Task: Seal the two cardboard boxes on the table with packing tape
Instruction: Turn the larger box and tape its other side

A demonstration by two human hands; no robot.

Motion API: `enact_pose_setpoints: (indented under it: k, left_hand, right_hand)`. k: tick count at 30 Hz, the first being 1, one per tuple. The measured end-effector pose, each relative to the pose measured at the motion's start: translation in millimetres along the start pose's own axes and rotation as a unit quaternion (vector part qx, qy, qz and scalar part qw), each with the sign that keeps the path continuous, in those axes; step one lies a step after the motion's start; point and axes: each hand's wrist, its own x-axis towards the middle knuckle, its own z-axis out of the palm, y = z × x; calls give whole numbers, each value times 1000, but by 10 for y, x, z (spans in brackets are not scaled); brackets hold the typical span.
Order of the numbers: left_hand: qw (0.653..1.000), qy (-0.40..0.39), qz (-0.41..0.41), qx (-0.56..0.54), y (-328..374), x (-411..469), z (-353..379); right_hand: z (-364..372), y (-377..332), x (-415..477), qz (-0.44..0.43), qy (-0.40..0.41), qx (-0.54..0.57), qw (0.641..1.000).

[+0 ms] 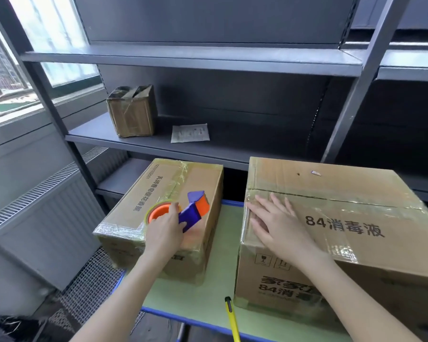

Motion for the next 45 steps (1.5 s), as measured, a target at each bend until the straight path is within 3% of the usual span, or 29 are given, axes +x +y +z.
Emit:
enact_pose_setpoints:
  k: [3,6,8,10,12,13,16,20,24,26,29,34,37,42,45]
  left_hand:
    - [979,82,17,-186,230,-74,-196]
    - [937,136,72,-314,580,-185,-352]
    - [916,155,128,-347,832,-277,-415]
    - [903,168,199,-341,1035,-354,-437]
    - [890,149,262,-342,1181,-396,-430]
    - [882,122,281,-357,1248,-411,-431]
    - [867,55,318,-379,1402,-433,-434]
    - [858,151,279,-405,1587,-318,-629]
    - [791,-14,128,-597,1887,-4,-970]
    - [830,-52,137,-538,1969,100,-1045]
    - [895,-38,176,-408,2008,133,-1020]
    - [885,-153,128,-421,1980,79,-920]
    - [898,-203,91,-379,1931,42,-867]
    - [848,-250,-3,-468,1780,78,-852]
    - [823,-235,-26,-516,1818,126,-822]
  right_hand:
    - [-39,-111,-3,-19,64,53,996]
    - [-129,-366,-7,22,105,252,962]
    - [-200,-554,2,48,97,423,900]
    - [-248,-653,27,63,139,553,819]
    - [-306,-629,29,66,196,634,745]
    - [-338,-572,19,69,225,636,735]
    - [-443,-325,-46,91,270,586,758]
    - [-604,52,-146,83,234,518,818]
    - [-838,371,-271,8,142,354,924]
    - [-919,515,-291,-11,120,252,960]
    - [-1028,697,-294,-27,105,190,976]
    - [-1103,855,-265,-48,103,160,980]
    - [-1096,892,-228,-58,82,126,987]
    - [-1141,975,-83,-65,27,138,988]
    - [-1108,966,70,-69,-2,140,988]
